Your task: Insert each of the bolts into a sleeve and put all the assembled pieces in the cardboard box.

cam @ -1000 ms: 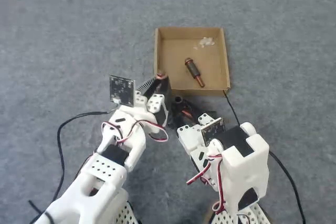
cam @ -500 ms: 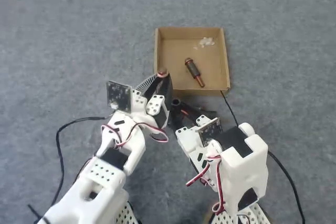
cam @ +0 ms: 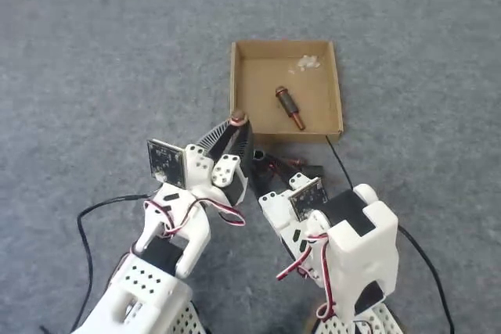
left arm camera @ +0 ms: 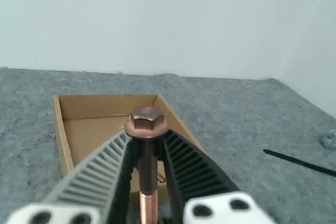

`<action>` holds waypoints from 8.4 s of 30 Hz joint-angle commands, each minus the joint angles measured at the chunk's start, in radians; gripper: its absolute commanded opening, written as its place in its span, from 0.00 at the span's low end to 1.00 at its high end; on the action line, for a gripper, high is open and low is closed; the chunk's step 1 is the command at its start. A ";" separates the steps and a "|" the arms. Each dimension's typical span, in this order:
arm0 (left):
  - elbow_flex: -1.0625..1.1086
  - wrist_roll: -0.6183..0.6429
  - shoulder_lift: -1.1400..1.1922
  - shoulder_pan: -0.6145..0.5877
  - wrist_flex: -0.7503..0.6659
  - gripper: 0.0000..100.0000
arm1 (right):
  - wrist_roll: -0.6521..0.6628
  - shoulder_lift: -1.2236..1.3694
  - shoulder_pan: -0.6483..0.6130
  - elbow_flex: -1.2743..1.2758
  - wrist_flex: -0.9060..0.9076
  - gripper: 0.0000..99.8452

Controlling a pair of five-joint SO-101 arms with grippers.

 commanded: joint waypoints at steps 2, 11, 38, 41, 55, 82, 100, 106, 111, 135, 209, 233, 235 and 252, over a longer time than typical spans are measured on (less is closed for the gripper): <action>-0.062 -0.003 0.106 0.008 -0.052 0.01 | 0.020 -0.008 -0.008 -0.014 0.001 0.01; -0.137 -0.003 0.370 0.009 -0.186 0.01 | 0.021 -0.016 -0.012 -0.003 0.001 0.01; -0.143 -0.008 0.394 0.025 -0.204 0.01 | 0.025 -0.018 -0.013 0.005 0.001 0.01; -0.142 -0.020 0.407 0.026 -0.206 0.01 | 0.025 -0.018 -0.012 0.005 0.001 0.01; -0.107 -0.028 0.414 0.023 -0.173 0.01 | 0.069 -0.018 -0.007 0.015 -0.007 0.01; 0.030 -0.133 0.416 0.054 -0.264 0.01 | -0.041 -0.116 0.071 0.043 -0.004 0.01; 0.015 -0.147 0.407 -0.003 -0.181 0.24 | -0.037 -0.111 0.091 0.034 -0.004 0.01; -0.035 -0.048 0.405 -0.028 -0.180 0.24 | -0.034 -0.113 0.094 0.008 0.054 0.01; -0.097 -0.046 0.405 -0.161 -0.178 0.24 | -0.034 -0.114 0.107 -0.009 0.073 0.01; -0.303 -0.107 0.416 -0.396 0.647 0.01 | -0.032 -0.117 0.130 0.029 -0.002 0.01; -0.598 -0.138 0.850 -0.470 0.674 0.01 | 0.184 -0.452 0.374 -1.132 1.985 0.01; -0.599 -0.140 0.850 -0.470 0.674 0.01 | 0.290 0.035 0.378 -1.663 2.387 0.11; -0.599 -0.140 0.850 -0.470 0.674 0.01 | 0.290 0.035 0.380 -1.666 2.400 0.13; -0.598 -0.140 0.850 -0.470 0.638 0.01 | 0.293 -0.166 0.407 -1.683 2.641 0.01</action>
